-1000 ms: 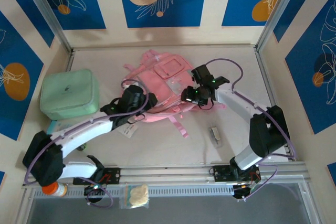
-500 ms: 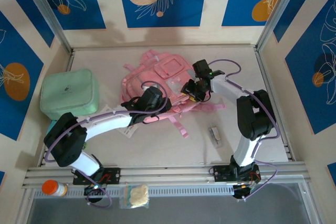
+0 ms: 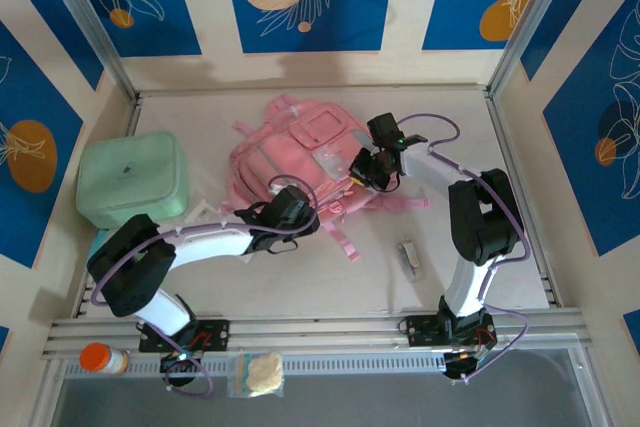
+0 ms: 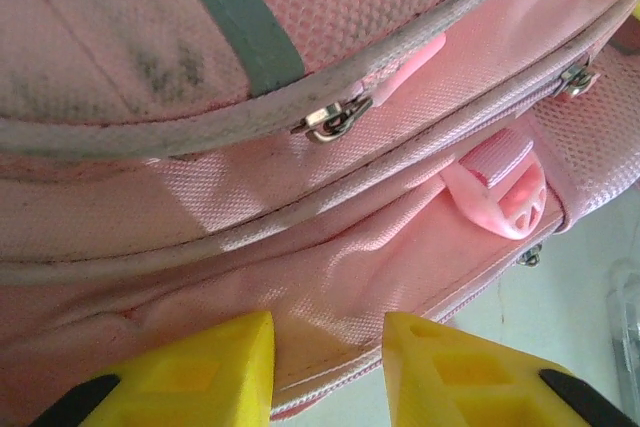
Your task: Pack books, pencil case, and school supplies into a backpack
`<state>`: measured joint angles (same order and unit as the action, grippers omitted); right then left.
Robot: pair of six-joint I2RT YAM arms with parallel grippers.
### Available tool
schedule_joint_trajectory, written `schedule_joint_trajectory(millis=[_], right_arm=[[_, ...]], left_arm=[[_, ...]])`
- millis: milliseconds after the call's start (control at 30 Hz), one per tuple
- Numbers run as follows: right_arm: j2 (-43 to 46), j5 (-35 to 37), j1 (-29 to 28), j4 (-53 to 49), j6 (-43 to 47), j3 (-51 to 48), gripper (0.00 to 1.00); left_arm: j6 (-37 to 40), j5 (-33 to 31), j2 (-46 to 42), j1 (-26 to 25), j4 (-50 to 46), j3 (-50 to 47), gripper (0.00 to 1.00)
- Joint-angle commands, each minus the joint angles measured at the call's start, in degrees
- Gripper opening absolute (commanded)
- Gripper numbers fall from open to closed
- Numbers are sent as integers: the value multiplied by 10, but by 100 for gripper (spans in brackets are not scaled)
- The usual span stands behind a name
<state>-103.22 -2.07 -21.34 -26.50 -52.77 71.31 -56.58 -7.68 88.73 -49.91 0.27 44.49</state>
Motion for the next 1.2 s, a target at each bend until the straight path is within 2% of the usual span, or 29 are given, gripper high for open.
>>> schedule_joint_trajectory(millis=[0,267,433,633,700,800,900,1000,1167], right_arm=[[40,-24,8,65,9,-12,0],[97,-73,31,81,0,-43,0],[111,-94,15,76,-9,-69,0],[151,-87,-12,137,-88,-135,0],[158,-75,-22,151,-109,-140,0],[167,-56,-26,165,-135,-150,0],[177,-43,-28,179,-156,-163,0],[187,-33,-32,181,-164,-168,0],[191,-24,-36,175,-173,-169,0]], left_arm=[[1,-15,21,-2,-12,-13,34],[36,-43,46,7,1,2,34],[118,-43,49,49,4,25,37],[190,-63,-25,78,-48,32,42],[180,-27,-55,77,-52,28,44],[127,-4,-95,57,-60,24,48],[69,-15,-108,13,-64,27,45],[37,-21,-78,-24,-67,53,46],[35,-50,0,-60,-77,127,48]])
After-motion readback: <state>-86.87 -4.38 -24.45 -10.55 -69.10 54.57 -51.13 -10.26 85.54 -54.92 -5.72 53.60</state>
